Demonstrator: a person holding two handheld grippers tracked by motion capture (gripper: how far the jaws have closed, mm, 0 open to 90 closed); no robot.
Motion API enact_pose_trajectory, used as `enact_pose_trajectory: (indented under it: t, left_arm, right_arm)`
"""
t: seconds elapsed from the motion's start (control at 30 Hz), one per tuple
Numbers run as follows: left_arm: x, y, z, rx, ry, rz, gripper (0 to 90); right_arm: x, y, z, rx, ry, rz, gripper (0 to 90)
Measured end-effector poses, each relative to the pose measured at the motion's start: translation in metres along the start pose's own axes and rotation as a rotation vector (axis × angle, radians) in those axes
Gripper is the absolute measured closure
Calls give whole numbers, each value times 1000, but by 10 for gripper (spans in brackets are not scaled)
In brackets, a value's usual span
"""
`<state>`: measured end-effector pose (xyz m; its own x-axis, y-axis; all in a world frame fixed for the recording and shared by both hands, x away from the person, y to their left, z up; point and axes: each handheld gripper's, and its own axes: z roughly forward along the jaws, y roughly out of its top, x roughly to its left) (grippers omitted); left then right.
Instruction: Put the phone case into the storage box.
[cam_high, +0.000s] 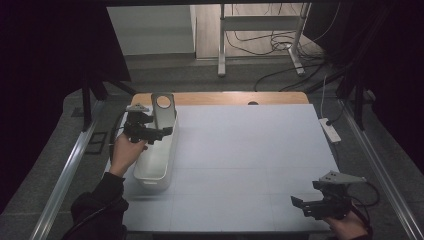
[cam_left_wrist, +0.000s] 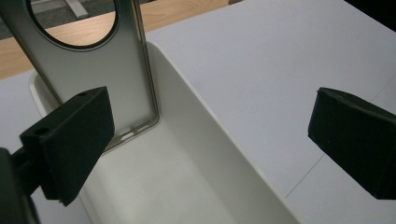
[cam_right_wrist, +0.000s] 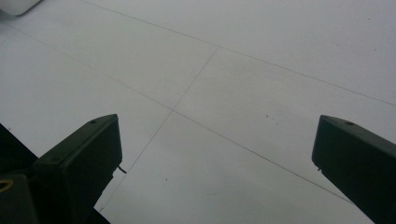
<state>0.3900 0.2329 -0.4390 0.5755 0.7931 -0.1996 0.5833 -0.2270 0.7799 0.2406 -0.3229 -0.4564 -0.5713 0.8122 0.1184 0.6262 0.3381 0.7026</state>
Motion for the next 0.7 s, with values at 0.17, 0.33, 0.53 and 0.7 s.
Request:
enact_pose_trajectory:
  t: [0.17, 0.33, 0.53, 0.7]
  left_arm:
    - [-3, -2, -1, -8, -15, 4, 12]
    - [-10, -6, -3, -26, -24, 31, 13]
    - [-17, -9, -3, -24, -52, 42, 13]
    - [-24, -12, -3, -18, -79, 64, 11]
  right_arm:
    - [0, 0, 0, 1, 0, 0, 20]
    - [0, 0, 0, 0, 0, 0, 20]
    - [0, 0, 0, 1, 1, 1, 19]
    - [0, 0, 0, 2, 1, 1, 19]
